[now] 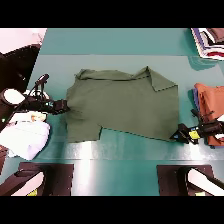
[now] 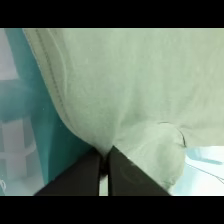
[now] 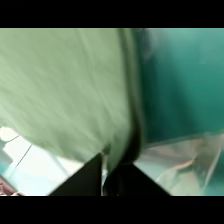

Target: Fold the shirts.

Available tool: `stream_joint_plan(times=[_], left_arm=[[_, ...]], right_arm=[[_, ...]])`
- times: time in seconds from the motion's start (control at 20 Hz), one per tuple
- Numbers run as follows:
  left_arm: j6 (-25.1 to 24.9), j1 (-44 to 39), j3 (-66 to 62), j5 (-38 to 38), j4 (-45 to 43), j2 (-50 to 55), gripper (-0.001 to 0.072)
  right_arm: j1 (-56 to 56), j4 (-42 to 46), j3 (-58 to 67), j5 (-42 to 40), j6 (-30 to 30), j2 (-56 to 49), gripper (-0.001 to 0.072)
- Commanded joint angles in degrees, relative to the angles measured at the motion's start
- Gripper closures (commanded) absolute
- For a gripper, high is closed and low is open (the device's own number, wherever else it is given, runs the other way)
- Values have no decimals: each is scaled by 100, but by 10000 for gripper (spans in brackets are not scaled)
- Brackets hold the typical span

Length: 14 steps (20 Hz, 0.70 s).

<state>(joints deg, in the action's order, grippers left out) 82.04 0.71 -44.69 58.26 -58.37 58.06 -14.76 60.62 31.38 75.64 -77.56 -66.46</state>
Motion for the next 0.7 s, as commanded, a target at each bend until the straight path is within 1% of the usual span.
stream_joint_plan(times=[0.0,0.15,0.3,0.45,0.65], left_arm=[[2,0,-11,79,4,-94,679],[92,0,-210,120,-151,-715,679],[114,0,-1117,446,-210,-1434,679],[105,0,-2699,529,-210,-1860,678],[173,0,-5167,483,-214,-1917,678]], right_arm=[[566,-92,267,-321,2,46,695],[763,-96,758,-258,0,678,696],[767,-98,1921,-109,2,1440,696],[767,-94,3630,-247,2,2024,696],[765,-7,5945,-409,2,2361,697]])
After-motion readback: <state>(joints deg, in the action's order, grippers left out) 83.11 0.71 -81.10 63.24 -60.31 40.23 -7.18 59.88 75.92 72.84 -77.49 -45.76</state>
